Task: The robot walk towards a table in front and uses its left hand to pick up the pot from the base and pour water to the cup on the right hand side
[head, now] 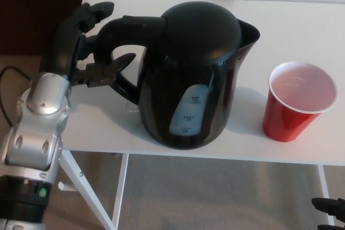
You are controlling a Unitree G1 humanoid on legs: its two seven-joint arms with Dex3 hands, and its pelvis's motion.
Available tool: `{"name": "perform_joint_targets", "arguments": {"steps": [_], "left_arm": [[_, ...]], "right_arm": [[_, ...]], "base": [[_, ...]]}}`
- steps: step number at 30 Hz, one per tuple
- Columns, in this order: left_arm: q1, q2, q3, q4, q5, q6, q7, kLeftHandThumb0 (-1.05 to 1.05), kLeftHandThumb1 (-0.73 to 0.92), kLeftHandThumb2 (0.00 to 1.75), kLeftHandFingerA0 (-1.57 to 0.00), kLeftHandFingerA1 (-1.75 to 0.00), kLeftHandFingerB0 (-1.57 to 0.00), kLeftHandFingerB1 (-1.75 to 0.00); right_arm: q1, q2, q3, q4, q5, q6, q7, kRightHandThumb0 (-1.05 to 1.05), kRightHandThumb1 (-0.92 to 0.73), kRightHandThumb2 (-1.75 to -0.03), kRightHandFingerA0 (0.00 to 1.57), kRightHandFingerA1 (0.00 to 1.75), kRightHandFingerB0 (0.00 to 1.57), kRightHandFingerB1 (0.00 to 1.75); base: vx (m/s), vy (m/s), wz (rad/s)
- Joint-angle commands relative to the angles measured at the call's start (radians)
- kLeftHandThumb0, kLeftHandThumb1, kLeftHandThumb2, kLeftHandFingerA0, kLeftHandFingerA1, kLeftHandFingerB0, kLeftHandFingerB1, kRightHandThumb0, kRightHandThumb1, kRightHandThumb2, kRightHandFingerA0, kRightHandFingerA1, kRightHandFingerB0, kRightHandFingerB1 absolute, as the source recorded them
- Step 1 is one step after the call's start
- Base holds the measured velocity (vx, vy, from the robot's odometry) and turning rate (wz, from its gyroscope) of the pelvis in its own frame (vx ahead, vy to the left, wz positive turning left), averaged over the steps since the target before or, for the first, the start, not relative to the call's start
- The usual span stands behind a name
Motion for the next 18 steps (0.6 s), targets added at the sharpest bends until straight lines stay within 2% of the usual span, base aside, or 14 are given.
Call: {"name": "perform_joint_targets", "arguments": {"steps": [1,5,6,11,12,13,16,17,18], "left_arm": [[-0.055,-0.024,-0.016,0.054,0.035,-0.042,0.04,-0.32,0.47,0.54,-0.49,-0.39,-0.35,-0.33],[-0.078,-0.04,-0.023,0.084,0.043,-0.056,0.047,-0.3,0.46,0.54,-0.51,-0.39,-0.35,-0.33],[-0.092,-0.05,-0.032,0.104,0.054,-0.052,0.058,-0.3,0.46,0.54,-0.5,-0.39,-0.36,-0.33],[-0.109,-0.056,-0.045,0.141,0.067,-0.069,0.072,-0.28,0.46,0.54,-0.5,-0.4,-0.38,-0.34],[-0.154,-0.053,-0.077,0.232,0.104,-0.104,0.087,-0.06,0.69,0.63,-0.87,-0.56,-0.8,-0.54],[-0.19,-0.05,-0.121,0.295,0.16,-0.115,0.122,0.06,0.75,0.69,-0.9,-1.25,-0.97,-0.89],[-0.21,-0.045,-0.142,0.335,0.171,-0.132,0.146,0.06,0.75,0.69,-0.9,-1.25,-0.97,-0.89],[-0.215,-0.051,-0.15,0.347,0.177,-0.133,0.16,0.0,0.79,0.71,-0.76,-1.68,-0.75,-1.33],[-0.221,-0.062,-0.162,0.36,0.189,-0.131,0.18,0.0,0.79,0.71,-0.76,-1.68,-0.75,-1.33]], "right_arm": [[-0.014,-0.001,-0.004,-0.001,-0.001,0.007,-0.009,-0.22,-0.56,-0.56,0.46,0.41,0.46,0.39],[-0.016,0.001,-0.007,-0.01,0.001,0.009,-0.012,-0.22,-0.56,-0.56,0.47,0.41,0.46,0.39],[-0.017,-0.002,-0.004,-0.01,-0.005,0.009,-0.011,-0.3,-0.53,-0.65,0.41,0.45,0.43,0.44],[-0.019,-0.002,-0.007,-0.003,-0.001,-0.003,-0.007,-0.3,-0.52,-0.65,0.41,0.45,0.43,0.44],[-0.027,0.004,-0.014,0.017,0.009,-0.016,-0.007,-0.29,-0.52,-0.64,0.41,0.45,0.43,0.45],[-0.028,0.011,-0.019,0.023,0.017,-0.022,-0.01,-0.28,-0.51,-0.64,0.41,0.44,0.44,0.44],[-0.028,0.014,-0.023,0.026,0.016,-0.026,-0.01,-0.28,-0.51,-0.64,0.41,0.44,0.44,0.44],[-0.028,0.012,-0.022,0.029,0.013,-0.032,-0.01,-0.3,-0.51,-0.65,0.41,0.45,0.44,0.45],[-0.028,0.009,-0.022,0.033,0.009,-0.042,-0.011,-0.3,-0.51,-0.65,0.41,0.45,0.44,0.45]], "base": [[0.0,0.0,0.0],[0.0,0.0,0.0],[0.0,0.0,0.0],[0.0,0.0,0.0],[0.0,0.0,0.0],[0.0,0.0,0.0],[0.0,0.0,0.0],[0.0,0.0,0.0],[0.0,0.0,0.0]]}}
